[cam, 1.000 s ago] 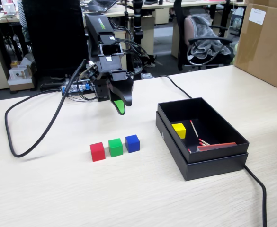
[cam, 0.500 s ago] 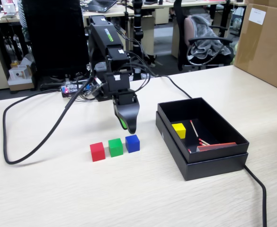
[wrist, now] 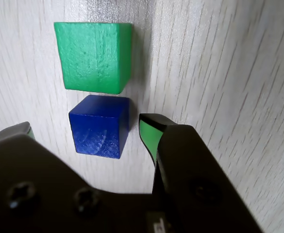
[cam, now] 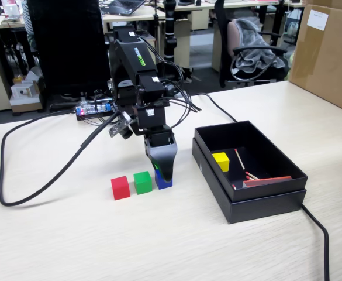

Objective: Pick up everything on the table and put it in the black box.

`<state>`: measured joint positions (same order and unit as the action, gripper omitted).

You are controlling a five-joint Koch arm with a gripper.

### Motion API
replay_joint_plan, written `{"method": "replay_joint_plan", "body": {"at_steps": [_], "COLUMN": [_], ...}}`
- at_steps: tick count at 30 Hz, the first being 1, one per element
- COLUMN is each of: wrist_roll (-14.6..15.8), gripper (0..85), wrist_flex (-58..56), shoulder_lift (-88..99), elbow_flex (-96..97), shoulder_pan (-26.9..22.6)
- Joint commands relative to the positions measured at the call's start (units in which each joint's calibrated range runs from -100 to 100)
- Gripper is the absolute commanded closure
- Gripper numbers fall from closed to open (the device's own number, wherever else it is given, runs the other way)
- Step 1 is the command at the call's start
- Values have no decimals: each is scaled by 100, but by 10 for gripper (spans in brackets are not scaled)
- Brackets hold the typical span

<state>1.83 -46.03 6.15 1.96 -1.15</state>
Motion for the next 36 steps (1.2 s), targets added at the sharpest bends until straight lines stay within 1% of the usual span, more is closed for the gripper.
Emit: {"method": "replay_joint_plan", "body": {"at_steps": [1, 2, 3, 5, 6, 7, 10, 12, 20, 22, 26, 27, 28, 32, 36], "wrist_roll": [10, 20, 24, 59, 93, 103, 127, 127, 103, 73, 88, 171, 210, 244, 239], "gripper": [430, 459, 471, 544, 633, 666, 809, 846, 846, 846, 846, 846, 846, 846, 846], "wrist_flex": [-58, -66, -66, -66, -66, -66, -66, -66, -66, -66, -66, -66, -66, -66, -66], "shoulder_lift": [-47, -70, -81, -93, -116, -116, -116, -104, 745, 1169, 1376, 1686, 1755, 1605, 894], "elbow_flex": [-486, -486, -486, -514, -532, -541, -613, -668, -858, -1411, -1719, -1855, -1864, -1892, -2263], "shoulder_pan": [0, 0, 0, 5, 10, 10, 10, 15, -63, -239, -444, -733, -845, -1031, -1128]}}
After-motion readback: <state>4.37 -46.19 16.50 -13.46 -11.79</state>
